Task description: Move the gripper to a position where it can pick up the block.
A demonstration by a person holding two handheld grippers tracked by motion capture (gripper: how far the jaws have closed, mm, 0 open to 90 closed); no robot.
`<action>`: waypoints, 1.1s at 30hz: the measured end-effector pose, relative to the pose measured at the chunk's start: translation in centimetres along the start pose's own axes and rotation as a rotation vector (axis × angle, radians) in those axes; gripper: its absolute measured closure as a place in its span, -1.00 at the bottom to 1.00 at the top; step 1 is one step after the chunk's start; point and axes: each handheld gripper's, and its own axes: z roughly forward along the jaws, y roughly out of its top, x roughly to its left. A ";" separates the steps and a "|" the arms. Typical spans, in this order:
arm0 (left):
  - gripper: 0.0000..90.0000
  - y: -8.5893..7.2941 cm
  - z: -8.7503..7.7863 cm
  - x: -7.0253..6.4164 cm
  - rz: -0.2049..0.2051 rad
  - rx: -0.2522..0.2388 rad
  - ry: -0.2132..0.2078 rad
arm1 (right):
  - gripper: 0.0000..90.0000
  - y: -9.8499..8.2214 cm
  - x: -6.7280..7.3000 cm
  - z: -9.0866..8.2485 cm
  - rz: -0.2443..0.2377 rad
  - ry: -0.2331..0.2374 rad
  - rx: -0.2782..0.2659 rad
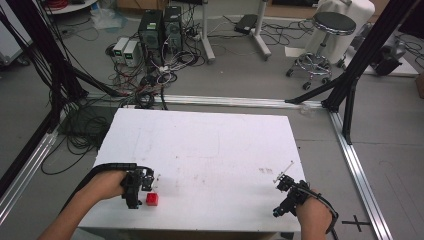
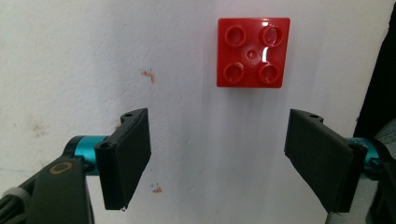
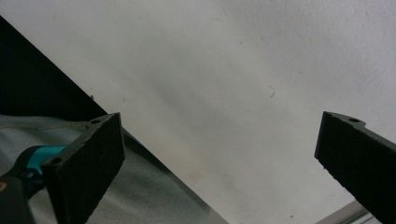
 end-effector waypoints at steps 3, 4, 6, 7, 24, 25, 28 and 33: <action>-0.49 0.6 0.2 -0.2 0.020 0.010 -0.013 | -0.98 0.0 0.0 -0.1 -0.001 0.003 0.003; -0.49 0.6 0.2 -0.2 0.020 0.010 -0.013 | -0.98 0.0 0.0 -0.1 -0.001 0.003 0.003; -0.49 0.8 0.3 -0.3 0.022 0.009 -0.010 | -0.98 -0.1 0.0 -0.1 0.002 0.002 -0.001; -0.49 1.1 0.4 -0.4 0.028 0.010 -0.015 | -0.98 -0.1 0.0 -0.1 0.000 0.003 -0.003; -0.49 2.9 1.2 -1.0 0.033 -0.001 -0.024 | -0.98 -0.1 0.0 -0.1 -0.001 0.005 -0.007; -0.49 3.0 1.3 -1.1 0.035 0.004 -0.028 | -0.98 -0.1 0.0 -0.1 -0.002 0.004 -0.008; -0.49 3.1 1.6 -1.1 0.030 0.009 -0.027 | -0.98 -0.1 0.0 -0.2 -0.004 0.003 -0.006; -0.49 3.4 1.9 -1.0 0.025 0.012 -0.030 | -0.98 -0.1 0.0 -0.2 -0.003 0.004 -0.008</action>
